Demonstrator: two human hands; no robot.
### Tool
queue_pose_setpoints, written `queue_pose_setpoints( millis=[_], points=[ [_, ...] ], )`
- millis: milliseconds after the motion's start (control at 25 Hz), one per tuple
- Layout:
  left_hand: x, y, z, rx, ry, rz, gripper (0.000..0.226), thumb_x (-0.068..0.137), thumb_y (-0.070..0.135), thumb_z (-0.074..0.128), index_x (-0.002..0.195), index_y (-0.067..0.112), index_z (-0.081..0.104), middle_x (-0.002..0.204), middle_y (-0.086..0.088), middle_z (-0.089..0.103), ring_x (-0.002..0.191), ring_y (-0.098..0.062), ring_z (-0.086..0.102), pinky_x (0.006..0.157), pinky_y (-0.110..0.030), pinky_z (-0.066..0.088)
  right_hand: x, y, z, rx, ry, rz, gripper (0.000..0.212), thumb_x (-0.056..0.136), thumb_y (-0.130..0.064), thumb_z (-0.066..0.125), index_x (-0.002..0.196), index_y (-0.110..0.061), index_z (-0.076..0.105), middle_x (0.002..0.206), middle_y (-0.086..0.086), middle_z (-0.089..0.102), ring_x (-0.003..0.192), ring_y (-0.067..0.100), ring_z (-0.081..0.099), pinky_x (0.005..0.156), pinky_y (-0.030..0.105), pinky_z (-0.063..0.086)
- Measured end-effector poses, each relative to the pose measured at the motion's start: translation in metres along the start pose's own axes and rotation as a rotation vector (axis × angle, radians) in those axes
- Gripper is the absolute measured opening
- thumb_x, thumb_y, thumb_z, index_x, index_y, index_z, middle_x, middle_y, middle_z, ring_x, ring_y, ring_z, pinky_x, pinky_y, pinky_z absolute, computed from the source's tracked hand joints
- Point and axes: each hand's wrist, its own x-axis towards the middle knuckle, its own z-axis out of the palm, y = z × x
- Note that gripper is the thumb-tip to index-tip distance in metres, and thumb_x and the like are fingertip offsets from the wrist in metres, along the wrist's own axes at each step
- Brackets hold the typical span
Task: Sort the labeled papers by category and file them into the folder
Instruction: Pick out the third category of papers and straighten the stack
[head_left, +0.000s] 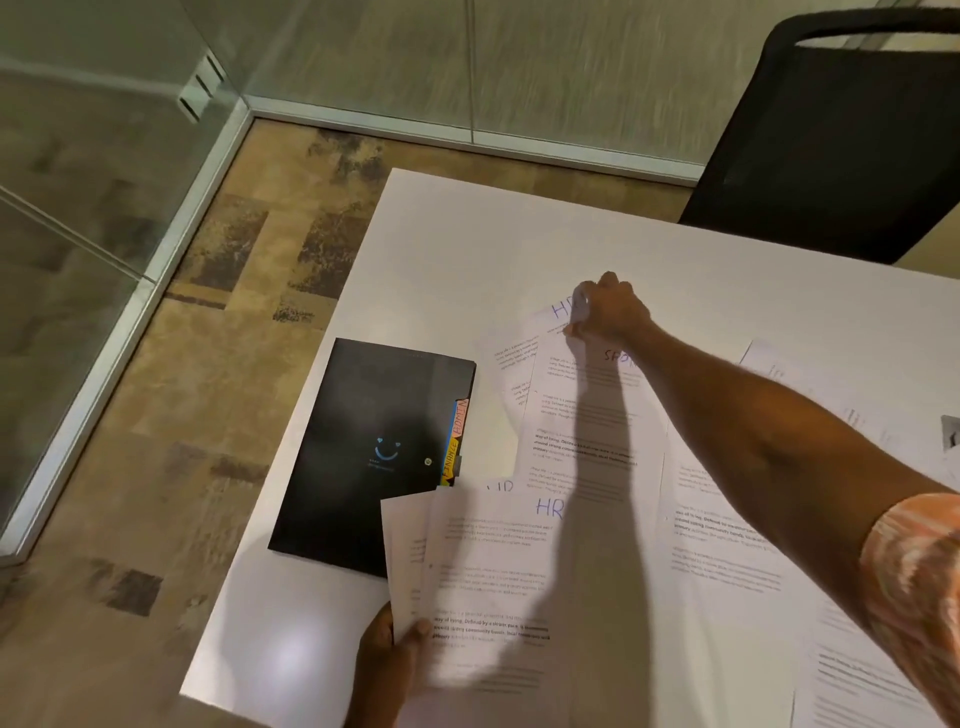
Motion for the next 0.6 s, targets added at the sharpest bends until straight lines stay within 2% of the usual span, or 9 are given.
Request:
queue_pose_setpoints(
  millis=[200, 360, 440, 520, 600],
  points=[
    [0.0, 0.0, 0.001, -0.007, 0.002, -0.04, 0.029, 0.095, 0.002, 0.073, 0.115, 0.023, 0.07, 0.106, 0.001, 0.078, 0.1, -0.019, 0.072, 0.074, -0.022, 0.054, -0.002, -0.002, 0.007, -0.082, 0.048, -0.037, 0.062, 0.09, -0.05, 0.08, 0.139, -0.02, 0.059, 0.133, 0.01, 0.052, 0.127, 0.032, 0.052, 0.09, 0.048, 0.056],
    [-0.002, 0.001, 0.002, -0.027, 0.015, -0.048, 0.028, 0.096, 0.003, 0.072, 0.116, 0.023, 0.07, 0.105, 0.001, 0.079, 0.097, -0.018, 0.074, 0.074, -0.023, 0.057, -0.01, -0.003, 0.01, -0.068, 0.055, -0.01, 0.053, 0.089, -0.044, 0.078, 0.135, -0.019, 0.065, 0.129, 0.009, 0.055, 0.125, 0.031, 0.055, 0.09, 0.048, 0.059],
    [-0.004, 0.001, 0.002, -0.04, 0.012, -0.049, 0.028, 0.097, 0.004, 0.072, 0.115, 0.025, 0.071, 0.104, 0.001, 0.08, 0.097, -0.02, 0.075, 0.074, -0.027, 0.059, -0.015, -0.001, 0.006, -0.011, 0.052, -0.021, 0.033, 0.088, -0.032, 0.075, 0.117, -0.017, 0.072, 0.117, 0.009, 0.058, 0.117, 0.032, 0.059, 0.084, 0.044, 0.059],
    [-0.005, 0.001, 0.002, -0.037, 0.005, -0.037, 0.028, 0.097, 0.005, 0.072, 0.115, 0.026, 0.071, 0.104, 0.001, 0.08, 0.098, -0.022, 0.075, 0.077, -0.031, 0.06, -0.024, 0.004, -0.003, 0.113, 0.033, -0.002, 0.008, 0.087, -0.021, 0.071, 0.085, -0.018, 0.063, 0.095, 0.004, 0.06, 0.102, 0.033, 0.064, 0.073, 0.037, 0.051],
    [-0.006, 0.001, 0.001, -0.014, -0.001, -0.008, 0.03, 0.096, 0.004, 0.073, 0.115, 0.028, 0.07, 0.106, 0.0, 0.08, 0.101, -0.025, 0.075, 0.081, -0.033, 0.06, -0.036, 0.01, -0.012, 0.185, 0.069, -0.013, 0.024, 0.085, -0.014, 0.068, 0.069, -0.02, 0.051, 0.078, -0.001, 0.059, 0.088, 0.033, 0.066, 0.064, 0.033, 0.042]
  ],
)
